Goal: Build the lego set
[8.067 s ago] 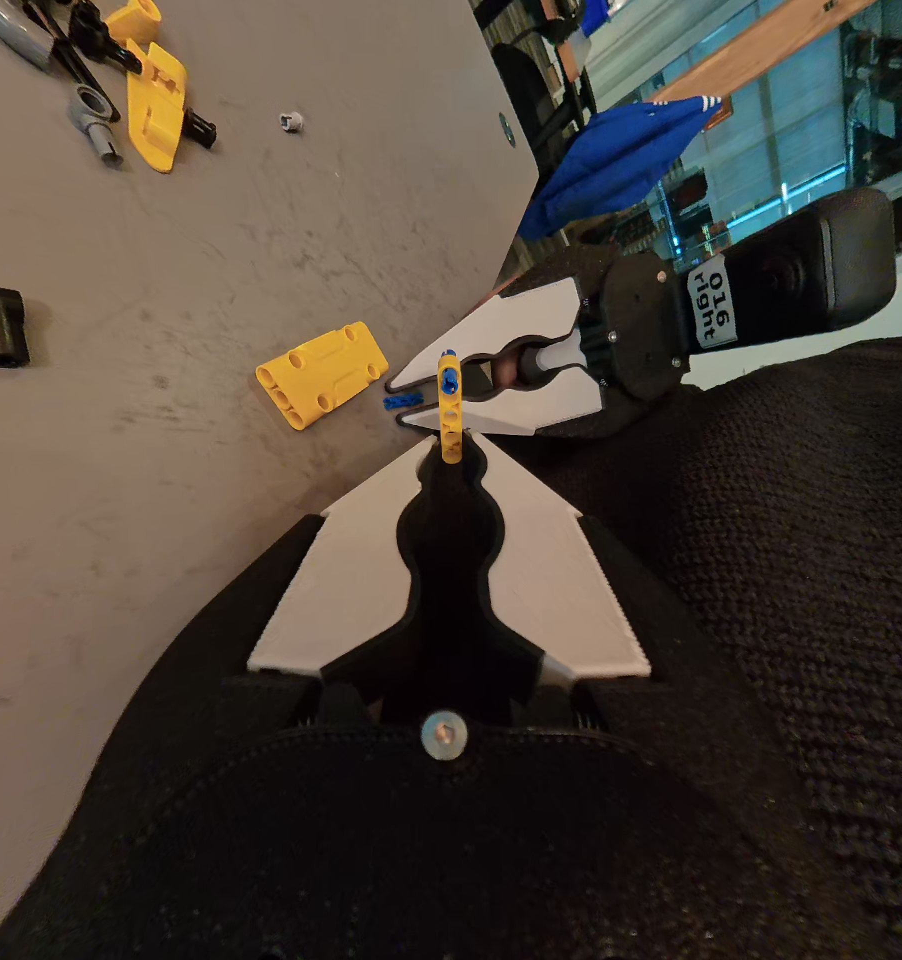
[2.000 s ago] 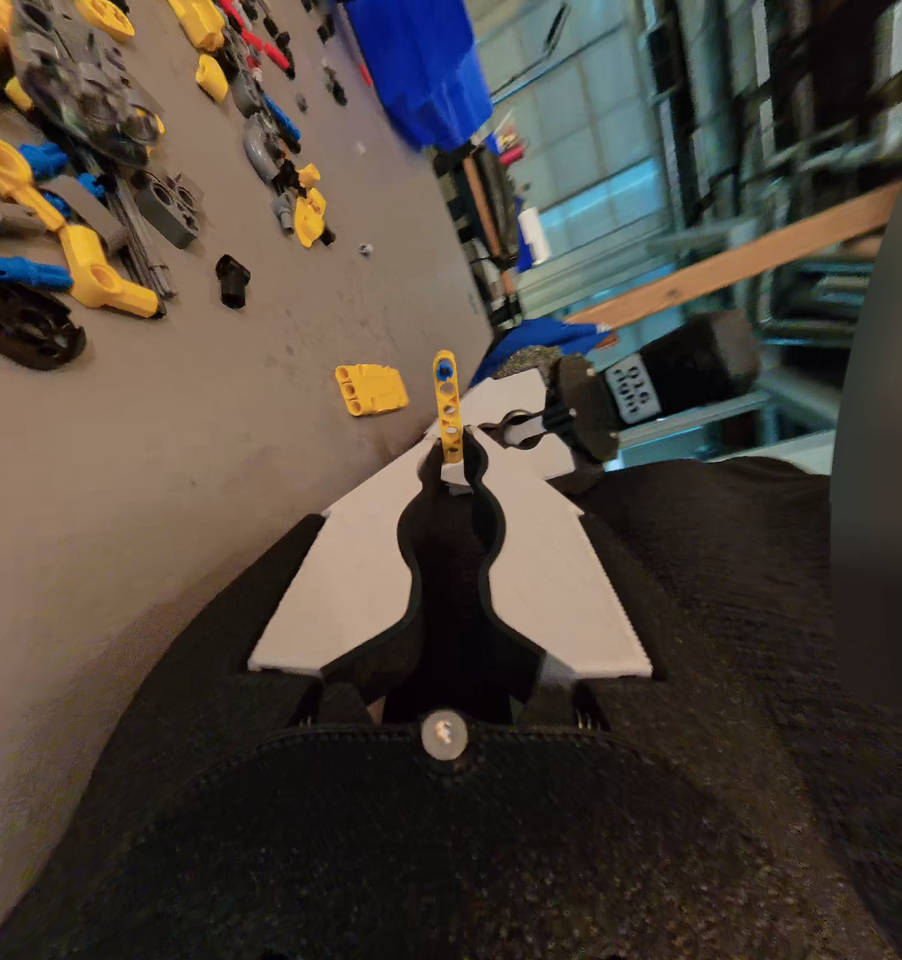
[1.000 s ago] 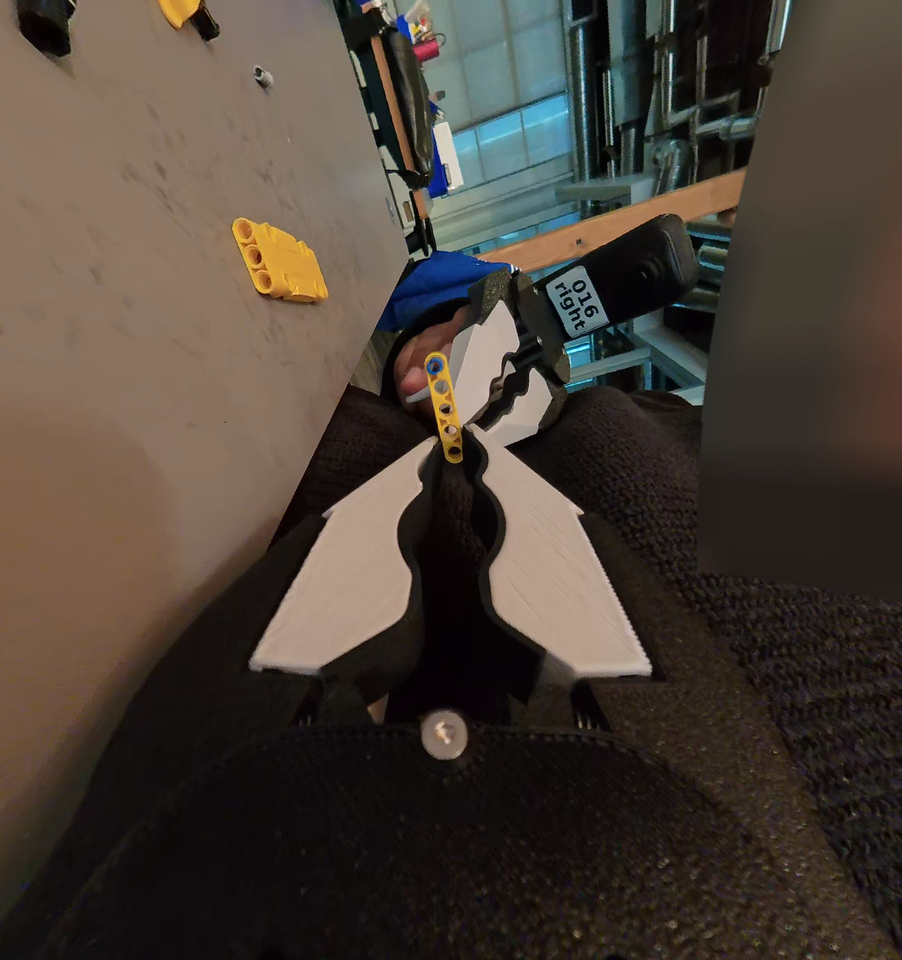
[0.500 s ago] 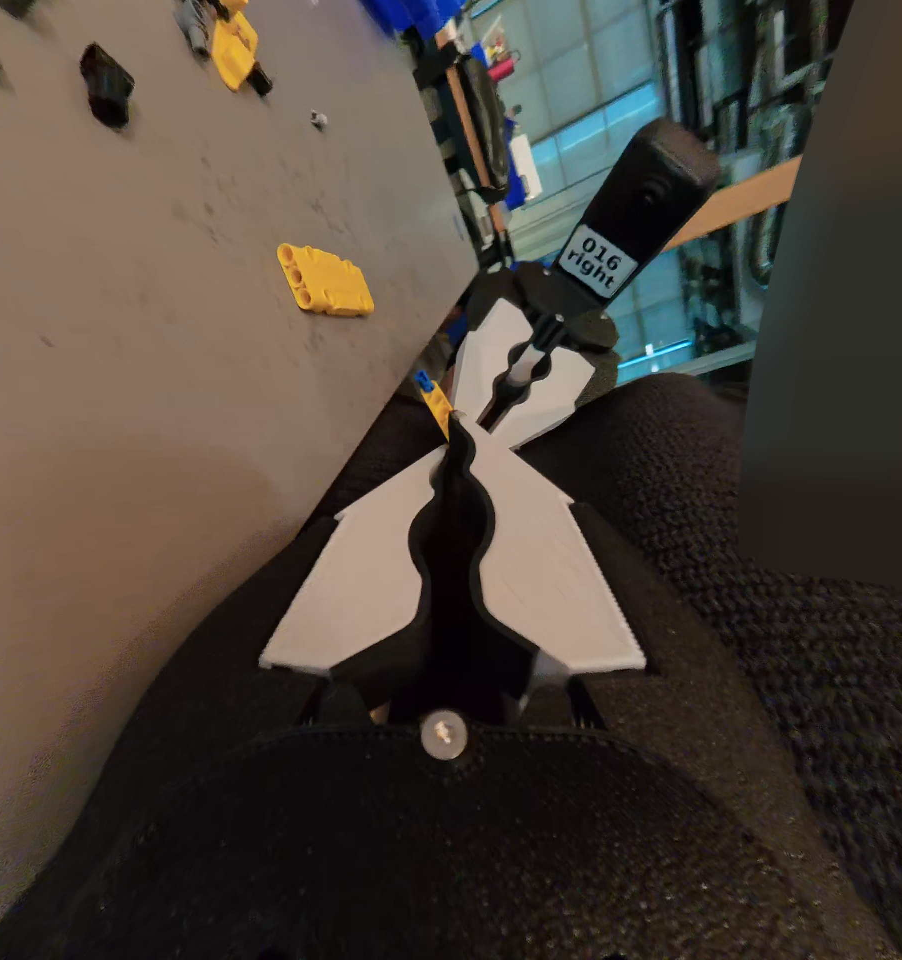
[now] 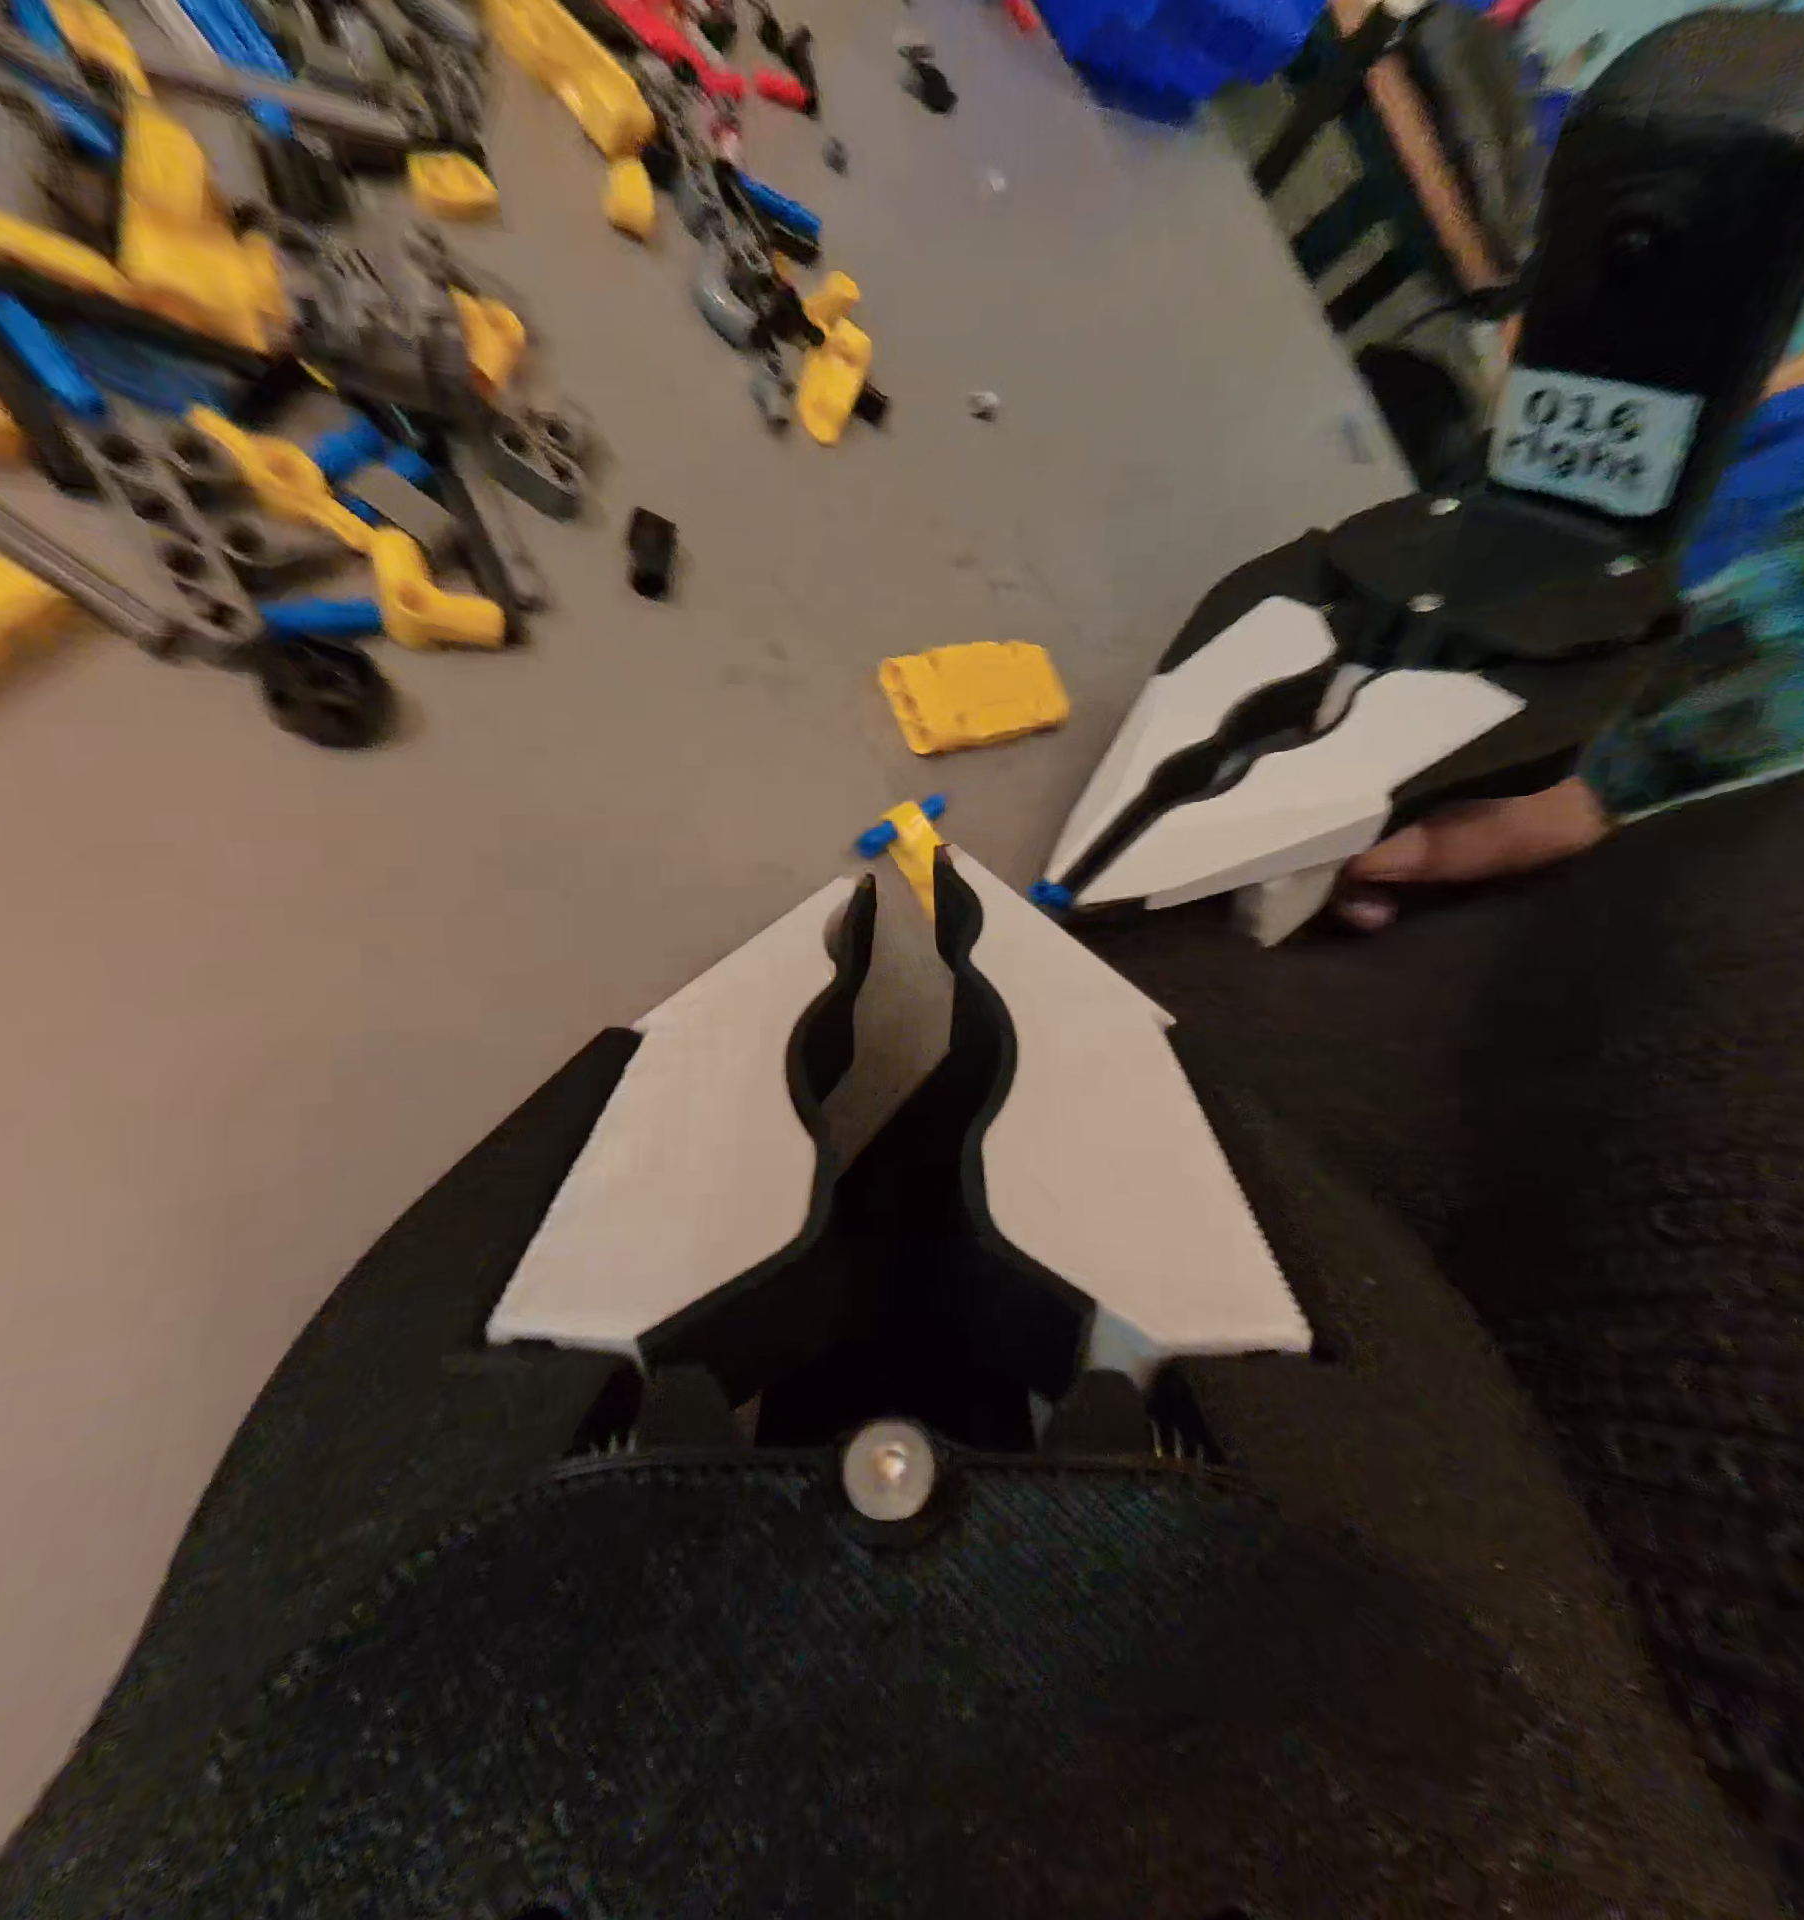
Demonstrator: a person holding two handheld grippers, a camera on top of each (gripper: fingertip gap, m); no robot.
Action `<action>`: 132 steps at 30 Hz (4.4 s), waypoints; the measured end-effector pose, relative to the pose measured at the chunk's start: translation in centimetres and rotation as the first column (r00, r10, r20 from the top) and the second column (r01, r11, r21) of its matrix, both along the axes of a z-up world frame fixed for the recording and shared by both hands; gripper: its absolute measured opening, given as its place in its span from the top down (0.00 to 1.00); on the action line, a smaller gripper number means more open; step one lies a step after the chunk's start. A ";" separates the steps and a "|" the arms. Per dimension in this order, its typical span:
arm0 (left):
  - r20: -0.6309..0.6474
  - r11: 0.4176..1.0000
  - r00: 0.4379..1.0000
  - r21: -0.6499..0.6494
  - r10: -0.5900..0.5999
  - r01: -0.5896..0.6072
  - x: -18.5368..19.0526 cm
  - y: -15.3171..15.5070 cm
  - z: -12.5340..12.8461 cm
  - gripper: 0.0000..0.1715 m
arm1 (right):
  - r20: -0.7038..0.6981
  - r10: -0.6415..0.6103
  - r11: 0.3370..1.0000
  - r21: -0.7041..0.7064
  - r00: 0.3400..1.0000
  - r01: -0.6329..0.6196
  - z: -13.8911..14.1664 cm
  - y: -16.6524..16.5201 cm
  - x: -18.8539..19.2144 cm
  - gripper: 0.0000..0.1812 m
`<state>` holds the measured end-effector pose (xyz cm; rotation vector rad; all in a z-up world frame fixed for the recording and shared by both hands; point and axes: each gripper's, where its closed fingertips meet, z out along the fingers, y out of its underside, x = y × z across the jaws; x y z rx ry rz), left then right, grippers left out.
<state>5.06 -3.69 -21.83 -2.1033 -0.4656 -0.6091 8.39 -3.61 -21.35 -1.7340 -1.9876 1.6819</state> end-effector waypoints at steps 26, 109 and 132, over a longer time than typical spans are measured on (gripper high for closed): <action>-0.620 0.865 0.622 -0.209 -0.478 0.456 2.0 1.8 -1.7 0.71 | -0.030 0.300 0.859 0.444 0.953 -0.256 -1.3 2.4 1.2 0.98; 0.374 0.800 0.918 0.587 -0.129 -0.126 -12.3 17.2 14.8 0.78 | -0.910 0.191 0.651 0.398 0.368 0.646 15.1 17.1 -14.7 0.59; 0.649 0.846 0.621 0.531 -0.440 0.045 -5.9 16.6 12.0 0.78 | -0.905 0.230 0.676 0.413 0.357 0.611 13.7 15.6 -12.7 0.79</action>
